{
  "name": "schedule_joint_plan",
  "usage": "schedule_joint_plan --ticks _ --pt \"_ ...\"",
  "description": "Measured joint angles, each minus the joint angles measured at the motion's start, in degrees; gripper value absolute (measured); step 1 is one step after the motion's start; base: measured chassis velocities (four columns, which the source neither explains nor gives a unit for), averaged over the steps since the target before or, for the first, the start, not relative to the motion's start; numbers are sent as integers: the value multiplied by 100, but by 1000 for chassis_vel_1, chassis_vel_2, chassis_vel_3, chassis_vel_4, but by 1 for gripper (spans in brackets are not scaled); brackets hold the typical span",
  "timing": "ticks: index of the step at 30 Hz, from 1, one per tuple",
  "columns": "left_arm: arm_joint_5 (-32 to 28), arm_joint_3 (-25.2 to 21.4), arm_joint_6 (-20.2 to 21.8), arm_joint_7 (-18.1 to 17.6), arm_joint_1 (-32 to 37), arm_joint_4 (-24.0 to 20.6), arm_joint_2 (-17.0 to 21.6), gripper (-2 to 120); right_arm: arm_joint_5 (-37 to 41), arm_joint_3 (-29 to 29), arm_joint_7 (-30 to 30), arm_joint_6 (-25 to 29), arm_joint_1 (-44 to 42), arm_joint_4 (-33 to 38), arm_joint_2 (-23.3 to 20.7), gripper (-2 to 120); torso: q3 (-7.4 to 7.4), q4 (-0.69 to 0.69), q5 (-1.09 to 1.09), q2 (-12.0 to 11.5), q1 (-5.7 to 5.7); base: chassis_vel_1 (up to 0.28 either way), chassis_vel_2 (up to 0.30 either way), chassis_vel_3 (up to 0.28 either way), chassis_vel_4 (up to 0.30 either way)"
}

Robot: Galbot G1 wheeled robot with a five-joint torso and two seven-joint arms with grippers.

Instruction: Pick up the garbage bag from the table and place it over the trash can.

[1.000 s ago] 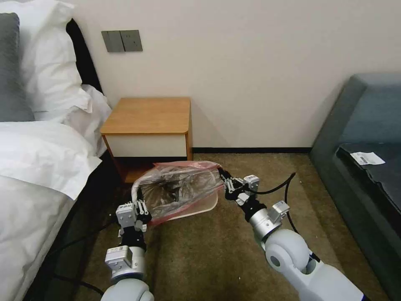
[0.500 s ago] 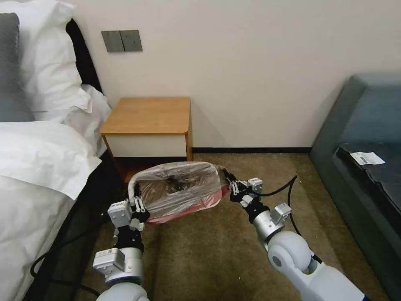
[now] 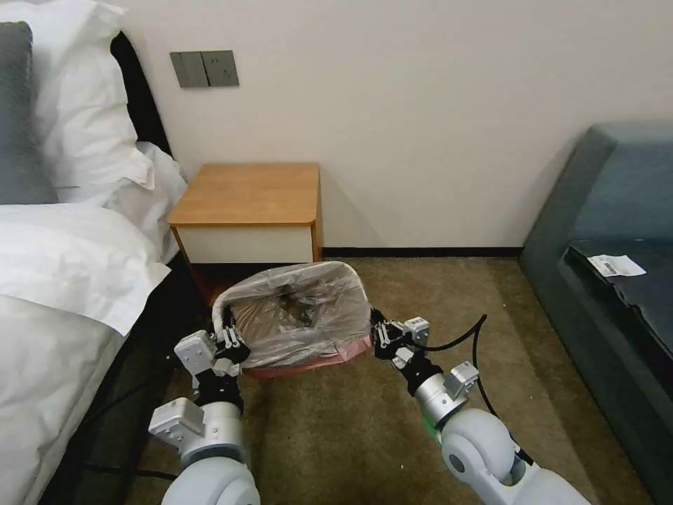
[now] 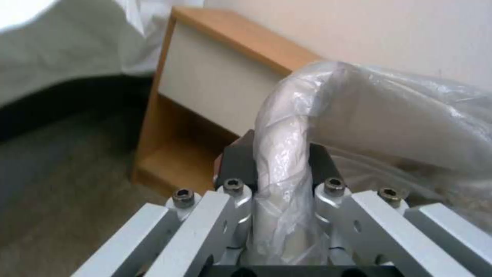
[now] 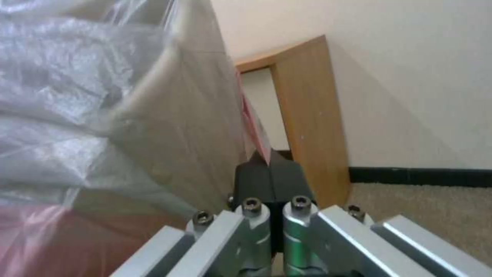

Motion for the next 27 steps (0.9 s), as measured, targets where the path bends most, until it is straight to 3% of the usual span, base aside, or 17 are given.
schedule_joint_plan --ticks 27 --pt "-1619 -92 465 -306 -119 -517 21 11 -195 -68 13 215 91 -820 216 0 0 0 0 0 0 0 0 0 0"
